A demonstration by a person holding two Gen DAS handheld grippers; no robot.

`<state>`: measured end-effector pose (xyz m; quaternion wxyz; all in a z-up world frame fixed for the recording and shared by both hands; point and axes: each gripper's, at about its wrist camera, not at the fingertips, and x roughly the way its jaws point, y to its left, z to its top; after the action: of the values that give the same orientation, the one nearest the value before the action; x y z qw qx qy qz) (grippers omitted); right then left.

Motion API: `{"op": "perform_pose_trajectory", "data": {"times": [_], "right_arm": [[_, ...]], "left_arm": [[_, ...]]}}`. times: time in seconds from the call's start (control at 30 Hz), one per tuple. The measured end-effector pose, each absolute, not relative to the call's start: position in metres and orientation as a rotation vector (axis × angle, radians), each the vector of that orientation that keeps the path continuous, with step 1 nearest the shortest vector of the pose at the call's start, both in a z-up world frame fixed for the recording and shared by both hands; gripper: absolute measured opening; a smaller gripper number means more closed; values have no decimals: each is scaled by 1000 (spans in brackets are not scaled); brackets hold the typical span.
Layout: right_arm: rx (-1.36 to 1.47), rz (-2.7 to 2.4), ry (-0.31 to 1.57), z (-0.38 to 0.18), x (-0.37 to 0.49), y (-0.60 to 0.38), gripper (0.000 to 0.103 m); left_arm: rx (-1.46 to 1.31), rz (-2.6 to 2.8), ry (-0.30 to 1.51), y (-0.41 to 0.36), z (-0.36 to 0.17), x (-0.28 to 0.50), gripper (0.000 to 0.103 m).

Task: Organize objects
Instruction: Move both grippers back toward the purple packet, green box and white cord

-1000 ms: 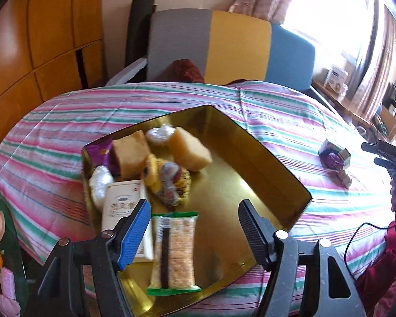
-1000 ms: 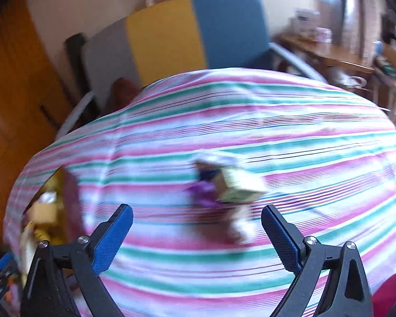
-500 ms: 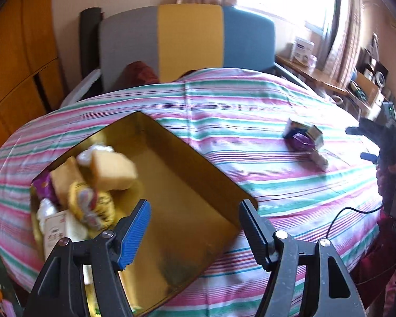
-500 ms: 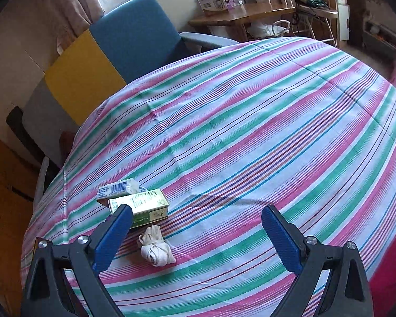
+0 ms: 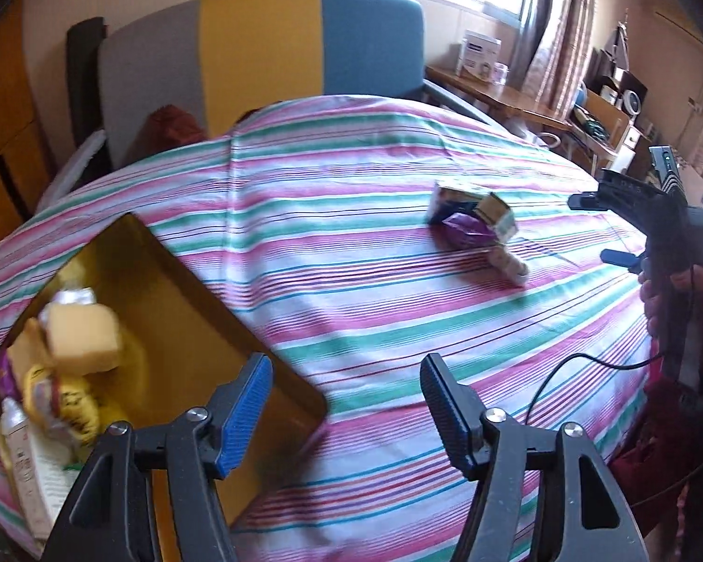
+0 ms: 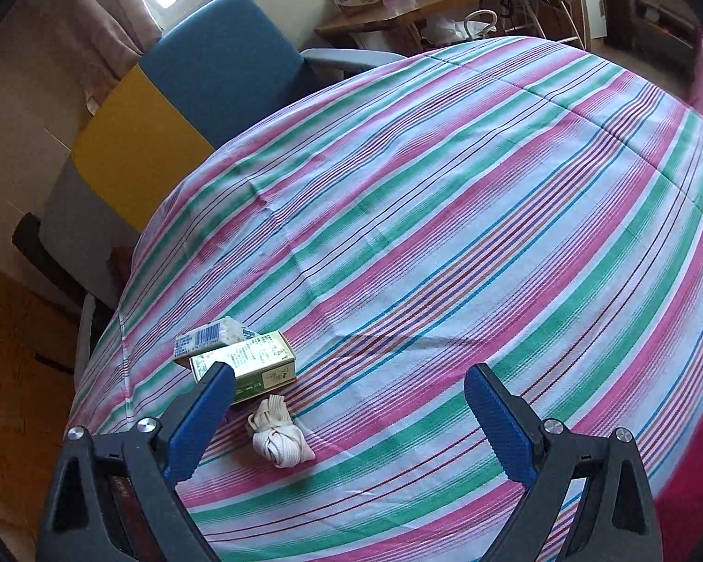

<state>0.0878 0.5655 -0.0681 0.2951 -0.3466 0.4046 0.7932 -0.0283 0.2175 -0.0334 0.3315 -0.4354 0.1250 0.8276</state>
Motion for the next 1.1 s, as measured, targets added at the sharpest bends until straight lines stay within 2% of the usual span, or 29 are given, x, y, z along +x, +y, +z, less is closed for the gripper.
{"op": "perform_pose_trajectory", "data": {"times": [0.27,0.43,0.9,1.1], "right_arm": [[-937,2114,1121,-71,87,567,99],[-961,2122,1132,-74,83,566,99],[-1052,2151,1120,-83,67,558,99],[-1072,2153,1112,-86,63,558,99]], "left_arm": [[-1162,2048,307,271,-47,-39,56],[-1250,1970,187,299,-60,-62,49],[-1471,1814,-197,375,-99,-133,48],[-1515,1779,-181,403,-124,-137,46]]}}
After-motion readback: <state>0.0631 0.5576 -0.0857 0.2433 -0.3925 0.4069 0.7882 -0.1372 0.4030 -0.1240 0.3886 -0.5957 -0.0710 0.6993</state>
